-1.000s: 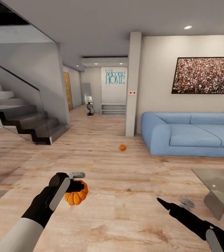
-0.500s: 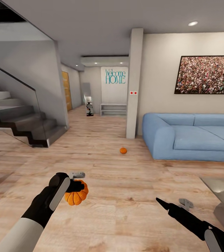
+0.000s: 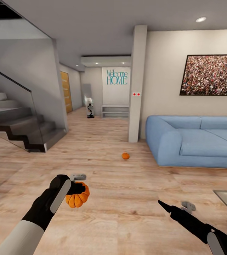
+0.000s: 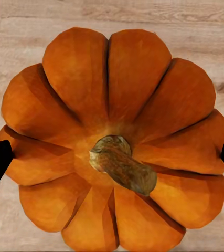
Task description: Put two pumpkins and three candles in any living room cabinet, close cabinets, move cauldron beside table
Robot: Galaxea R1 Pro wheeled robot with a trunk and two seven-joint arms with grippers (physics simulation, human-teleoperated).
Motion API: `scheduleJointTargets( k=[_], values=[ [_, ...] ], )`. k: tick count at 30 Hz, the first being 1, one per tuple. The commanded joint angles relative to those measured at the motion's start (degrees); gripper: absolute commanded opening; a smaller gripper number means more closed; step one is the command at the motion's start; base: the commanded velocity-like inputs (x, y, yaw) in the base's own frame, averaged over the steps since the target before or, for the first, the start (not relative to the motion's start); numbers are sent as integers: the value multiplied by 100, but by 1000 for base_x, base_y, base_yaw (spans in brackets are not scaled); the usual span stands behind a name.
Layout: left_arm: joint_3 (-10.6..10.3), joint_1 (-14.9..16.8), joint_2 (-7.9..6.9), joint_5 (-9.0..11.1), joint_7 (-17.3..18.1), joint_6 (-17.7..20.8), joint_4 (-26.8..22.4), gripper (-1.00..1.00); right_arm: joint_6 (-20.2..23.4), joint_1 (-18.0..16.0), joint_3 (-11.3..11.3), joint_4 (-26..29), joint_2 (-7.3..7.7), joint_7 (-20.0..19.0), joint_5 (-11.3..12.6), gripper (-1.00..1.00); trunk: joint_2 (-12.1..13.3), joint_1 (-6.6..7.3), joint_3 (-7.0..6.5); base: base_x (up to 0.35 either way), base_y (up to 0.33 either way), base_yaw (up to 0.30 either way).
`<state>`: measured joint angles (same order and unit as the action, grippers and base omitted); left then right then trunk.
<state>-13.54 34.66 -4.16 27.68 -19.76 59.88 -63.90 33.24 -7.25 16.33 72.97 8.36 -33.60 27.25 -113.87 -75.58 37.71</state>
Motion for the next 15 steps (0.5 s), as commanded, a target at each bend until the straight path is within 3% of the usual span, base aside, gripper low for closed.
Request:
scheduleJointTargets(
  k=[1, 15],
  values=[
    [-17, 6, -6, 45, -63, 12, -6, -100, 44, -4, 9, 1, -1, -6, 35, 100, -3, -3, 6, 337, 0, 0],
    [-19, 6, 4, 43, -63, 12, -8, -100, 43, -4, 3, 0, -1, -6, 35, 100, -3, -3, 6, 337, 0, 0]
  ],
)
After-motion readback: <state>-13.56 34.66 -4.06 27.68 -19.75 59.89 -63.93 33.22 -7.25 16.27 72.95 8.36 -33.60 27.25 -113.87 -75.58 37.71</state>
